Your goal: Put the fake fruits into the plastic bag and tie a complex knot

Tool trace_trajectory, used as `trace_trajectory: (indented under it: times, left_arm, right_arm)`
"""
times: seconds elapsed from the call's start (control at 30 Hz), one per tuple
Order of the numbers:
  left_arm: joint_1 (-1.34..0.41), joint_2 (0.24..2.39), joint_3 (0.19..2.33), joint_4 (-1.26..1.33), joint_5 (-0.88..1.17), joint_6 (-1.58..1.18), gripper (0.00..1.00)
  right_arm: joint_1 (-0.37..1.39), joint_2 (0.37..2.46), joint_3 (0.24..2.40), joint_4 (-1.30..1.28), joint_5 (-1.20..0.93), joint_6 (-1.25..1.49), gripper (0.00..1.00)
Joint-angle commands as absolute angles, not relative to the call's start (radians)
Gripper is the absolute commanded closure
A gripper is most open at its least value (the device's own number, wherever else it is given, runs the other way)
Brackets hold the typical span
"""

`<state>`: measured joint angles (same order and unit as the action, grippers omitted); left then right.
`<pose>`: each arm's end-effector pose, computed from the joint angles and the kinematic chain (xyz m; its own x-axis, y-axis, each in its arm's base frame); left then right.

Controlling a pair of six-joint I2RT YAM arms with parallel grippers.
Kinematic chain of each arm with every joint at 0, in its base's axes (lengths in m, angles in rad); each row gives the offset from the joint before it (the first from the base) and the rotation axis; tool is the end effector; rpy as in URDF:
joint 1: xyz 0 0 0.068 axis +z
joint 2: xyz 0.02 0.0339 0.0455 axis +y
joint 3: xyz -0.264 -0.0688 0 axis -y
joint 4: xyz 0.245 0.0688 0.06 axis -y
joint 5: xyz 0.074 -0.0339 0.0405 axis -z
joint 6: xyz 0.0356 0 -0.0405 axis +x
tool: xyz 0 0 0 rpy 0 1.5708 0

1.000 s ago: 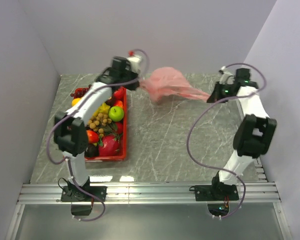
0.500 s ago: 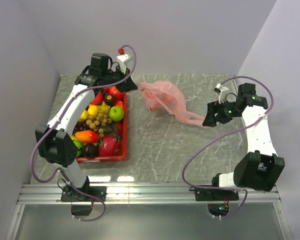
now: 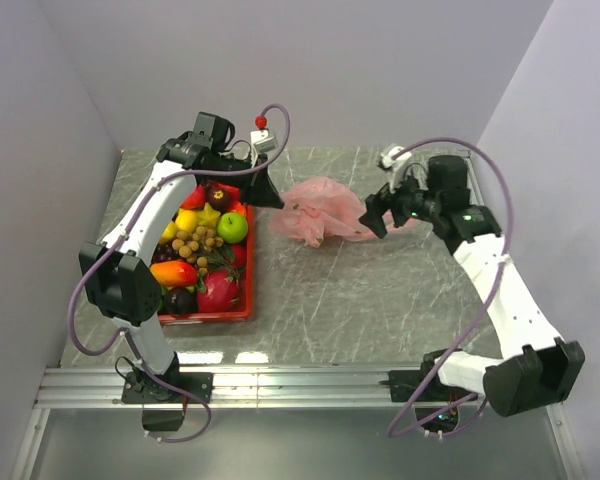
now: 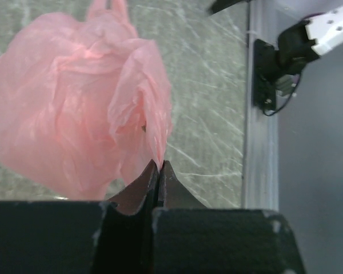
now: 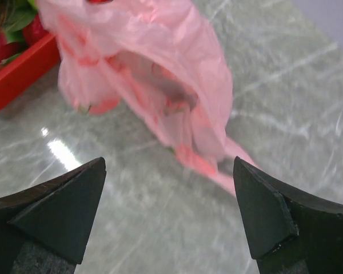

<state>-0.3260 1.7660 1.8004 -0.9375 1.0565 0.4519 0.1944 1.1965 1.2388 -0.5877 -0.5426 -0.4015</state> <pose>0.3412 -0.1481 0.3690 -0.3774 0.3543 -0.8556 0.9260 0.1541 -0.3447 0.2467 0.0673 0.3753 -0.2346 -0.3873 -0.8916 -0.7499 0.6558 -0.0875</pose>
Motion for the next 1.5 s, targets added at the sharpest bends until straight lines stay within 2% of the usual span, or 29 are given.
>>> trace_trajectory:
  times: [0.0,0.3,0.43,0.47,0.53,0.57,0.63,0.73,0.77,0.83,0.87,0.9,0.97,1.0,1.07,1.1,1.17,1.27,1.4,1.47]
  left_arm:
    - [-0.325,1.760,1.845,-1.026,1.180,0.548,1.00]
    - [-0.328,1.732,1.799,-1.066,1.190,0.607,1.00]
    - [-0.330,1.732,1.798,-1.095,1.175,0.641,1.00]
    - [-0.328,1.733,1.799,-1.091,1.169,0.635,1.00]
    - [-0.316,1.726,1.792,-1.033,1.151,0.586,1.00]
    - [-0.295,1.720,1.777,-0.996,1.143,0.553,1.00]
    - [-0.255,1.692,1.740,-0.793,1.121,0.401,1.00]
    - [-0.180,1.645,1.640,-0.490,0.996,0.269,1.00]
    - [-0.170,1.635,1.594,-0.424,0.866,0.246,1.00]
    - [-0.172,1.631,1.559,-0.266,0.774,0.197,1.00]
    - [-0.175,1.640,1.549,-0.232,0.738,0.172,0.97]
    - [-0.176,1.672,1.560,-0.210,0.727,0.151,0.81]
    - [-0.195,1.721,1.636,-0.224,0.701,0.065,0.71]
    - [-0.199,1.768,1.669,-0.251,0.684,0.037,0.62]
    - [-0.207,1.790,1.724,-0.320,0.661,-0.076,0.53]
    - [-0.206,1.775,1.715,-0.325,0.657,-0.106,0.51]
    - [-0.206,1.687,1.619,-0.327,0.653,-0.170,0.41]
    - [-0.216,1.524,1.421,-0.273,0.618,-0.238,0.01]
    - [-0.276,1.413,1.280,-0.281,0.552,-0.291,0.01]
    - [-0.360,1.388,1.241,-0.285,0.485,-0.321,0.00]
  right_arm:
    - [0.238,1.232,1.143,-0.261,-0.485,-0.416,0.01]
    - [0.337,1.486,1.196,0.039,-0.472,-0.445,0.00]
    - [0.374,1.636,1.287,0.008,-0.500,-0.466,0.01]
    - [0.379,1.653,1.301,-0.032,-0.515,-0.478,0.11]
    - [0.379,1.690,1.348,-0.172,-0.534,-0.544,0.41]
    - [0.371,1.697,1.370,-0.242,-0.529,-0.558,0.64]
    - [0.325,1.680,1.413,-0.450,-0.535,-0.565,0.97]
    - [0.249,1.559,1.359,-0.604,-0.513,-0.488,1.00]
    - [0.241,1.516,1.335,-0.623,-0.490,-0.456,1.00]
    - [0.230,1.400,1.271,-0.670,-0.457,-0.370,1.00]
    - [0.236,1.367,1.253,-0.686,-0.456,-0.338,1.00]
    - [0.239,1.339,1.240,-0.695,-0.465,-0.304,1.00]
    - [0.267,1.307,1.209,-0.695,-0.469,-0.191,1.00]
    - [0.275,1.310,1.197,-0.681,-0.463,-0.108,1.00]
    - [0.278,1.360,1.197,-0.670,-0.453,-0.020,1.00]
    - [0.272,1.406,1.204,-0.664,-0.442,0.076,1.00]
    - [0.258,1.445,1.206,-0.640,-0.455,0.174,1.00]
    - [0.245,1.447,1.189,-0.560,-0.376,0.310,1.00]
    - [0.245,1.445,1.193,-0.532,-0.285,0.475,1.00]
    - [0.252,1.436,1.187,-0.520,-0.278,0.537,1.00]
